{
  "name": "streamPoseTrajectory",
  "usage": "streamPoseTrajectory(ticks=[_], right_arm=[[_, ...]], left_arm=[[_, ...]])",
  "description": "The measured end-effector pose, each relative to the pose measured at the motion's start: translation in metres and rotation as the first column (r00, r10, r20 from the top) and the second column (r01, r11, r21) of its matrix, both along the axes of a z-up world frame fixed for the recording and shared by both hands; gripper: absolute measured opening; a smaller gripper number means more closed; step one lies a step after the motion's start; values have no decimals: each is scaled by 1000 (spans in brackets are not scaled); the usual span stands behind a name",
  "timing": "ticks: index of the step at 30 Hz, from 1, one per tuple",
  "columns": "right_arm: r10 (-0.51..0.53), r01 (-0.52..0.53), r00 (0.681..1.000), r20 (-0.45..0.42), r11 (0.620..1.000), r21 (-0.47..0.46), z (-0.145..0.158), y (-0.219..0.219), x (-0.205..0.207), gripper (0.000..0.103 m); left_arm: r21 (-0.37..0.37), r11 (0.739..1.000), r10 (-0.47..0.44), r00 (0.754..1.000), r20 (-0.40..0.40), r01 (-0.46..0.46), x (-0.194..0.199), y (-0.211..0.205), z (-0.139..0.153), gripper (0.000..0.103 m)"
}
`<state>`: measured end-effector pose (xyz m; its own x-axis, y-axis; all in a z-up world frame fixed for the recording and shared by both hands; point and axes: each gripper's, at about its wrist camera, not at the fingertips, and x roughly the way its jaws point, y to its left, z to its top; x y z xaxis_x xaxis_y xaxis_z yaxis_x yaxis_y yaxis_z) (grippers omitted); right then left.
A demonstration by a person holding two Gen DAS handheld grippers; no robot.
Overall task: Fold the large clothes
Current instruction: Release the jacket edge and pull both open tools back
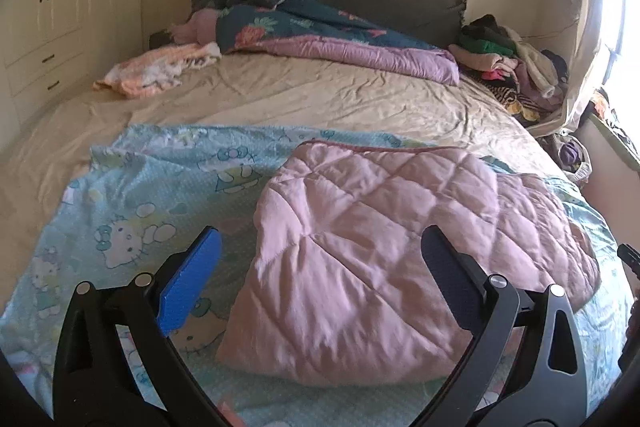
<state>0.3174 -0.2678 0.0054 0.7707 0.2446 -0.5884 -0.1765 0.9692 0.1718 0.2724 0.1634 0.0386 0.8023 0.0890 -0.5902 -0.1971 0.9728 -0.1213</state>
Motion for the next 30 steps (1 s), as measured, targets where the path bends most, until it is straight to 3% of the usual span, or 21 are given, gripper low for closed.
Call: streamPoseTrajectory(ticks=[10,17,25,30], right_arm=[[3,-3,1000,2,999,35,4,0,-37,99],[-4,5,1000,-10,999,54,-3,-1,-51,99],[-16,19,999,-52,997,70,-19,1,-61,99],[-20,29,996,-88,995,93,-30,4,-65,99]], left_arm=[[-3,1000,-28,999,29,29,-33,-22,7,93],[-2,999,-34,999,-3,34,-47,-30,-6,93],[-43,998,-42,998,-54,39,-57,-33,-29,93],[-128,991,-54,993,-104,40,-52,-31,-52,93]])
